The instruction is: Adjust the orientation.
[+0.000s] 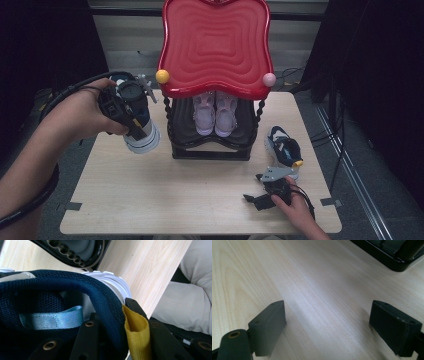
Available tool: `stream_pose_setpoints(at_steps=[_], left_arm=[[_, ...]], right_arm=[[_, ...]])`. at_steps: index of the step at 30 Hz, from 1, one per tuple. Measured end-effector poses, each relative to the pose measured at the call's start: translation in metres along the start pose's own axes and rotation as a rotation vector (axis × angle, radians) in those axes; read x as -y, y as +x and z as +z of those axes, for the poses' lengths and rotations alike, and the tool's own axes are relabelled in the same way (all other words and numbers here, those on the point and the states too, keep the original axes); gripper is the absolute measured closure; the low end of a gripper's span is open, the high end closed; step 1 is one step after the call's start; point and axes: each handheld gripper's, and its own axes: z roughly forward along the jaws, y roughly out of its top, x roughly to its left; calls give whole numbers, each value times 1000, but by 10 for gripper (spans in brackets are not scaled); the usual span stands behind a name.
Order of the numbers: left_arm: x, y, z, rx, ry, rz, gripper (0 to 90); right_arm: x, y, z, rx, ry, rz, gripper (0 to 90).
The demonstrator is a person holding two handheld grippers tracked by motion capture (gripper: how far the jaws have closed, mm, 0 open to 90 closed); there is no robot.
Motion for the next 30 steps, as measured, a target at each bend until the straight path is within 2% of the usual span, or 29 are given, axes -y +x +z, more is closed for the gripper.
stream_pose_setpoints(at_steps=[5, 8, 15, 16, 19, 24, 30], left_arm=[[-2, 1, -8, -9, 1, 11, 736], [-3, 0, -12, -16, -14, 0, 736], [-9, -2, -28, -40, -7, 28, 733], [-11, -2, -32, -42, 4, 42, 733], [-13, -4, -38, -56, 5, 38, 732], [-14, -6, -50, -76, -21, 31, 731], [-19, -7, -62, -104, -30, 57, 731]], right_arm=[[0, 0, 0, 0, -1, -1, 130], [0, 0, 0, 0, -1, -1, 130], [0, 0, 0, 1, -1, -1, 130], [0, 0, 0, 0, 0, 0, 130], [0, 0, 0, 2, -2, -3, 130], [0, 0, 0, 1, -1, -2, 130], [0, 0, 0, 2, -2, -2, 130]])
